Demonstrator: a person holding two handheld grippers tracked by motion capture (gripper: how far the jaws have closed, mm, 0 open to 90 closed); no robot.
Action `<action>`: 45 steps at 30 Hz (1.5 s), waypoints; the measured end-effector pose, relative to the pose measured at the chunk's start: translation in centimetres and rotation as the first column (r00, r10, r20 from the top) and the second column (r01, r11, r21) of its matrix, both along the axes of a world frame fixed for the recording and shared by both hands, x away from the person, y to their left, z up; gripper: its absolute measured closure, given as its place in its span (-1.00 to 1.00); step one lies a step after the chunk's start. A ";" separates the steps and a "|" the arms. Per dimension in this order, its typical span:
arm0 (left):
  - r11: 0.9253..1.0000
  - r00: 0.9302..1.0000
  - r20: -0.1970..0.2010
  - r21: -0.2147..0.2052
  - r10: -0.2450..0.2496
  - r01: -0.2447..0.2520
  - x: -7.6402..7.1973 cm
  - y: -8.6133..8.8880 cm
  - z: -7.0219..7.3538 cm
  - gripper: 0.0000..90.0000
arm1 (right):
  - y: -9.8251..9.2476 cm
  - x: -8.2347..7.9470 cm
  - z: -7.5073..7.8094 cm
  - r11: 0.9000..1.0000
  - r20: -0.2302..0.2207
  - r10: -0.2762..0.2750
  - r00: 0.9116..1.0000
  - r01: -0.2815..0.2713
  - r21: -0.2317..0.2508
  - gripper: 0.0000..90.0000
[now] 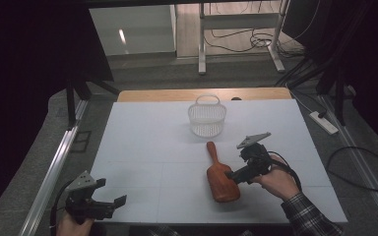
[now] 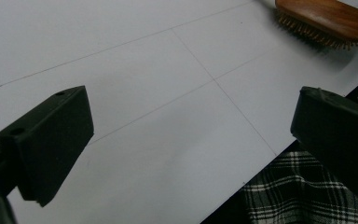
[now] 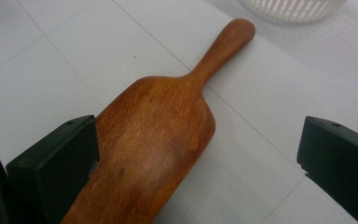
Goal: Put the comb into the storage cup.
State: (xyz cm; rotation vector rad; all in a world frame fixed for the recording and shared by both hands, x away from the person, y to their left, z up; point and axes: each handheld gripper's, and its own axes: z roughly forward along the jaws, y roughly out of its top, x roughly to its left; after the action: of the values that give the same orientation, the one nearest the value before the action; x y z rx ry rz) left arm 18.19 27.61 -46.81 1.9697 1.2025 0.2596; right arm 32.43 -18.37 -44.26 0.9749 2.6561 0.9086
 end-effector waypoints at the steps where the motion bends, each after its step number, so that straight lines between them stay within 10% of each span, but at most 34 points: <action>1: 1.000 1.000 0.000 -0.001 0.000 0.000 0.0 0.0 0.0 -1.00 | 0.2 0.1 -0.1 1.000 -0.002 0.002 1.000 -0.002 -0.006 -1.00; 45: 1.000 1.000 -0.005 -0.016 -0.010 0.010 0.1 0.2 0.0 -0.99 | 8.1 4.7 -1.7 0.987 -0.079 0.056 0.995 -0.067 -0.144 -1.00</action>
State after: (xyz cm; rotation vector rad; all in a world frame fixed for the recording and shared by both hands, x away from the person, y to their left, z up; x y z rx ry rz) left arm 18.27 27.77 -46.84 1.9633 1.1939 0.2401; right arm 37.15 -10.28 -45.97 0.9145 2.7832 0.6899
